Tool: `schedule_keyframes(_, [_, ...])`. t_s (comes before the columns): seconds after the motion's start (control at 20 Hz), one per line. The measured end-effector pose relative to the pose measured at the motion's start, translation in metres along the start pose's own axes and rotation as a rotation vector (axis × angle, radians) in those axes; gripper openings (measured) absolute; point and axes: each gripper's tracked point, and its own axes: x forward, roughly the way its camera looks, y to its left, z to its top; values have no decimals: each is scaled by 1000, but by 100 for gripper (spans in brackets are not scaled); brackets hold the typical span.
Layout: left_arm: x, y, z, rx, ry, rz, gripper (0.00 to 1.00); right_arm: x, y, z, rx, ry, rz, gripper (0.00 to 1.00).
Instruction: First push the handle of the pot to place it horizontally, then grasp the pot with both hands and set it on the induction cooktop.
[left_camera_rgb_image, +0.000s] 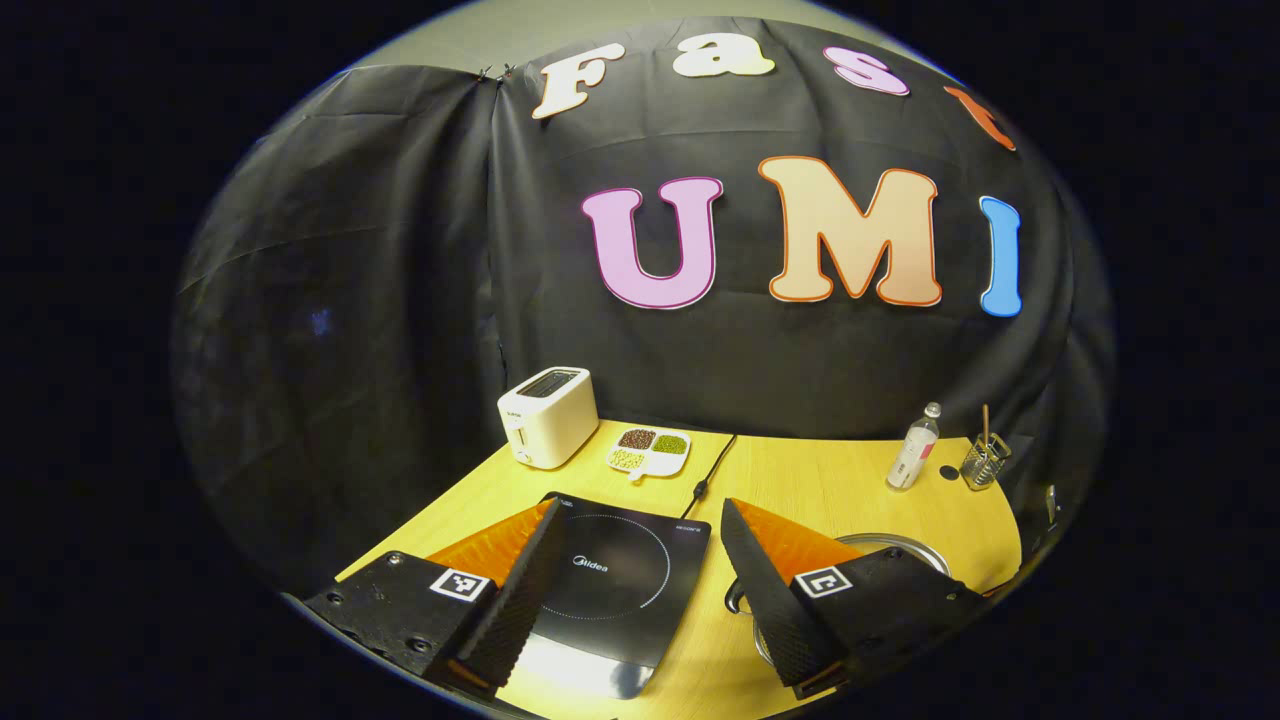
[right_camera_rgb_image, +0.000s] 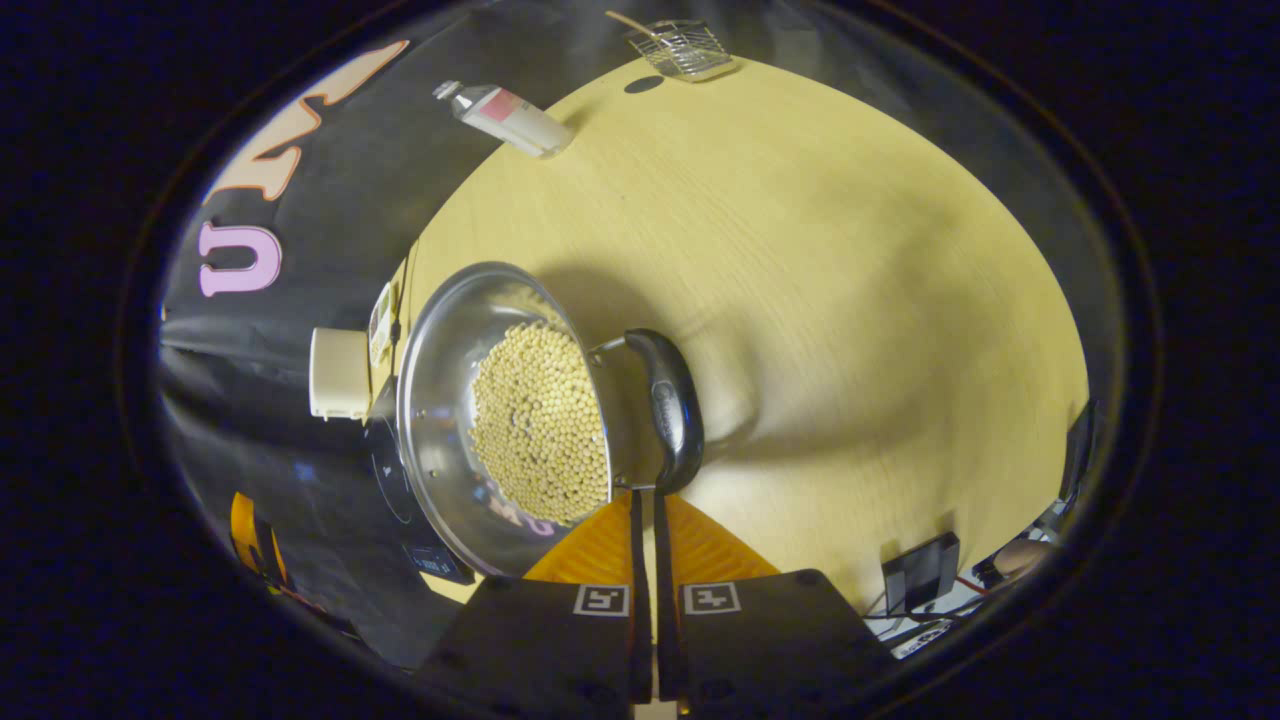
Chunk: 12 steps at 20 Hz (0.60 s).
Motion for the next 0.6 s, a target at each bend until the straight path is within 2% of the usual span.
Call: schedule_keyframes(0.6, [0,1,-17,-12,46,23,95,8,-3,35,7,-26,-19,6])
